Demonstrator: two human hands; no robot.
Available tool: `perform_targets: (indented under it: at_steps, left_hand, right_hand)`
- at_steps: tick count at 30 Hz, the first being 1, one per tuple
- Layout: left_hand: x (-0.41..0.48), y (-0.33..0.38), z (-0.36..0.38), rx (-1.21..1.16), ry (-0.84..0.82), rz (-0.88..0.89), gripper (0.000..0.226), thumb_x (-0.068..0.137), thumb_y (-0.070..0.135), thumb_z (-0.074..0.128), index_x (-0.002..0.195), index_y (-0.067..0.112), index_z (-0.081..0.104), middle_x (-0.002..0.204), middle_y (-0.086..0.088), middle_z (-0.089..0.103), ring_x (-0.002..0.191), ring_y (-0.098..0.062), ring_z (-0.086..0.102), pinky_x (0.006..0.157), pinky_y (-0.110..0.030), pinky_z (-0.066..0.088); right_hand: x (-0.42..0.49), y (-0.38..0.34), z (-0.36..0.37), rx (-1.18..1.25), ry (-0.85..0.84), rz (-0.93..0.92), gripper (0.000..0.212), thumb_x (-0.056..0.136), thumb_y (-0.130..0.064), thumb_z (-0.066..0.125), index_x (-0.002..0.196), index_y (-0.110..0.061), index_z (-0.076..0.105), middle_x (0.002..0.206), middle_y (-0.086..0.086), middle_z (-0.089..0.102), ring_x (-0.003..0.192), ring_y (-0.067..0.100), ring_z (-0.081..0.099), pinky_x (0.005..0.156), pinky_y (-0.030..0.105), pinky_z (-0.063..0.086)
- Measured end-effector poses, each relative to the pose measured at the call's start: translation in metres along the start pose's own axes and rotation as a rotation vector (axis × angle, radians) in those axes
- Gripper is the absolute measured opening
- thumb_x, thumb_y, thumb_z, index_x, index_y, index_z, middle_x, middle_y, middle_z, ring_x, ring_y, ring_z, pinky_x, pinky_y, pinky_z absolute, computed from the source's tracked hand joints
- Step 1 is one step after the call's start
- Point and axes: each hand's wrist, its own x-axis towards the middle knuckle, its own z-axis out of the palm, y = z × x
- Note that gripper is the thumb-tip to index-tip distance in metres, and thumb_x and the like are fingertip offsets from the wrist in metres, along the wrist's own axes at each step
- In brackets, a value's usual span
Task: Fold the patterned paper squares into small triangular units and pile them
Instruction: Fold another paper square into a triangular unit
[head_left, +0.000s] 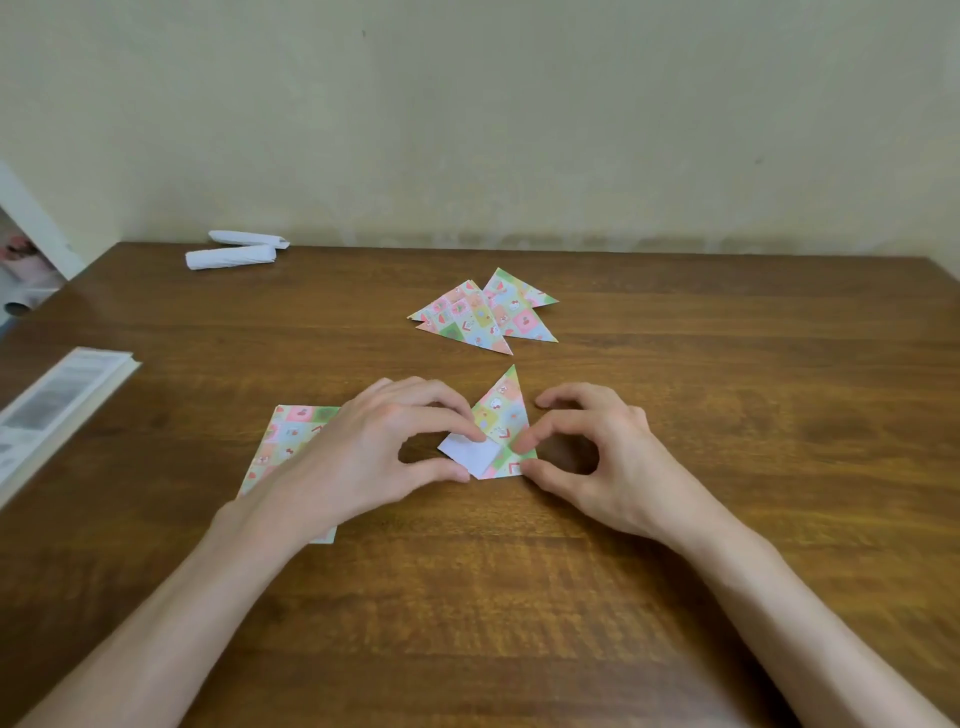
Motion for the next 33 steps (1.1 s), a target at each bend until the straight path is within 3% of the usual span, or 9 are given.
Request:
perform_targets:
  at_steps: [5, 11, 17, 20, 23, 29, 33]
  left_hand:
    - [-0.0014, -0.0001, -0.0008, 0.000, -0.028, -0.020, 0.029, 0.091, 0.054, 0.063, 0.112, 0.041, 0.077, 0.117, 0.027, 0.065, 0.116, 0.004, 0.056, 0.096, -0.031, 0.044]
    - [-0.0037, 0.0053, 0.0023, 0.000, -0.008, 0.011, 0.022, 0.096, 0.053, 0.063, 0.097, 0.039, 0.080, 0.105, 0.025, 0.060, 0.103, -0.005, 0.058, 0.090, -0.031, 0.043]
    - [-0.0042, 0.0022, 0.0044, 0.042, 0.009, 0.056, 0.015, 0.091, 0.042, 0.073, 0.105, 0.041, 0.079, 0.103, 0.024, 0.053, 0.091, -0.006, 0.051, 0.083, -0.037, 0.049]
    - [-0.0040, 0.0042, 0.0037, 0.044, 0.000, 0.059, 0.020, 0.091, 0.044, 0.070, 0.110, 0.042, 0.078, 0.105, 0.023, 0.051, 0.093, -0.007, 0.051, 0.084, -0.037, 0.050]
    - [-0.0034, 0.0055, 0.0048, 0.047, -0.012, 0.066, 0.023, 0.091, 0.045, 0.069, 0.113, 0.043, 0.077, 0.107, 0.023, 0.050, 0.095, -0.005, 0.050, 0.086, -0.036, 0.050]
    - [-0.0029, 0.0048, 0.0017, 0.049, 0.013, 0.070, 0.015, 0.087, 0.051, 0.071, 0.093, 0.040, 0.080, 0.105, 0.020, 0.055, 0.094, -0.005, 0.054, 0.082, -0.029, 0.046]
    - [-0.0036, 0.0034, 0.0009, 0.104, 0.033, 0.095, 0.019, 0.088, 0.053, 0.071, 0.096, 0.040, 0.081, 0.103, 0.020, 0.054, 0.092, -0.003, 0.053, 0.078, -0.032, 0.047]
  right_hand:
    - [-0.0017, 0.0013, -0.0002, -0.095, -0.011, -0.065, 0.013, 0.091, -0.046, 0.074, 0.104, -0.048, 0.073, 0.139, -0.021, 0.052, 0.147, 0.006, 0.029, 0.112, 0.041, 0.025]
    - [-0.0028, 0.0020, 0.0022, -0.113, -0.009, -0.127, 0.016, 0.096, -0.042, 0.070, 0.109, -0.050, 0.074, 0.138, -0.022, 0.053, 0.145, 0.005, 0.030, 0.111, 0.038, 0.025]
    - [-0.0034, 0.0023, 0.0042, -0.122, 0.032, -0.173, 0.016, 0.095, -0.037, 0.073, 0.107, -0.047, 0.075, 0.133, -0.020, 0.056, 0.137, 0.006, 0.039, 0.103, 0.036, 0.030]
    - [-0.0035, 0.0015, 0.0038, -0.138, 0.045, -0.200, 0.021, 0.094, -0.036, 0.073, 0.111, -0.047, 0.074, 0.133, -0.019, 0.055, 0.134, 0.007, 0.041, 0.102, 0.035, 0.031]
    - [-0.0032, 0.0017, 0.0057, -0.141, 0.041, -0.219, 0.015, 0.094, -0.034, 0.071, 0.102, -0.045, 0.075, 0.126, -0.018, 0.058, 0.132, 0.010, 0.045, 0.100, 0.040, 0.035]
    - [-0.0029, 0.0051, 0.0057, -0.129, 0.021, -0.226, 0.019, 0.094, -0.031, 0.068, 0.103, -0.046, 0.076, 0.125, -0.018, 0.059, 0.133, 0.010, 0.045, 0.103, 0.042, 0.035]
    - [-0.0032, 0.0058, 0.0054, -0.120, 0.026, -0.235, 0.019, 0.093, -0.032, 0.067, 0.102, -0.047, 0.076, 0.125, -0.018, 0.059, 0.132, 0.010, 0.045, 0.104, 0.043, 0.035]
